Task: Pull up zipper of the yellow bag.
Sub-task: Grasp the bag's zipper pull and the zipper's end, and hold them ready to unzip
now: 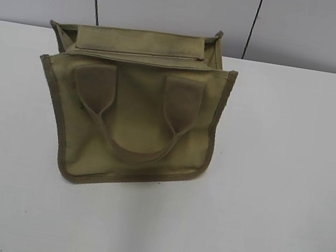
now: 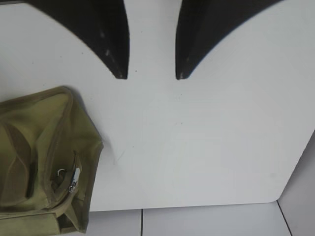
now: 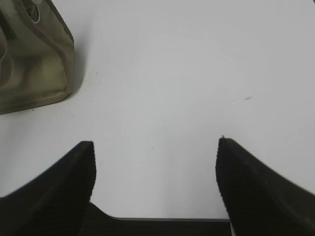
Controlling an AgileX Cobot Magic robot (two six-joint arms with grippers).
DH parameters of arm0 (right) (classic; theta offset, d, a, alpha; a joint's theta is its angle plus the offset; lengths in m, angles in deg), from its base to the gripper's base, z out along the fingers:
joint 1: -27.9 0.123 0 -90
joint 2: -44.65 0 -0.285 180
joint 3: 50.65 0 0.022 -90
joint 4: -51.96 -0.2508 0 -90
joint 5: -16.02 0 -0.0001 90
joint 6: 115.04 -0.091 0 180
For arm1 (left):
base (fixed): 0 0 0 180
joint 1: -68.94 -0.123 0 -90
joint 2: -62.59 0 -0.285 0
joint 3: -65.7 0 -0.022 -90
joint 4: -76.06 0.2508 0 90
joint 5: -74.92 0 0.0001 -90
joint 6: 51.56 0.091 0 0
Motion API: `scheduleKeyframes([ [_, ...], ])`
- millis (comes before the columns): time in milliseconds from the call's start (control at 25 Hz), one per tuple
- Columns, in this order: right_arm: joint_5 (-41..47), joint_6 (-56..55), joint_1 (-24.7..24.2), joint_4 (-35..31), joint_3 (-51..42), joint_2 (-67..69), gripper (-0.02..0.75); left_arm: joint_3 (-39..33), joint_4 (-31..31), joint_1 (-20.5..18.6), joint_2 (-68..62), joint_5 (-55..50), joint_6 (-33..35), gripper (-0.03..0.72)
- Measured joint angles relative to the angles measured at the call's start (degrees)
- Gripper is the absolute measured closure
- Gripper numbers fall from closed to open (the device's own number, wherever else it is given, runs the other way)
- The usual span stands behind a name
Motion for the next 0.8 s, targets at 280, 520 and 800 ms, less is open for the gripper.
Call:
scheduleKeyframes([
  [280,0.00,0.00,0.00,0.00,0.00,0.00,0.156,0.00,0.00,0.00,0.00,0.00,0.00,0.449],
  [520,-0.05,0.00,0.00,0.00,0.00,0.00,0.156,0.00,0.00,0.00,0.00,0.00,0.00,0.449],
  [800,-0.05,0.00,0.00,0.00,0.00,0.00,0.156,0.00,0.00,0.00,0.00,0.00,0.00,0.449],
])
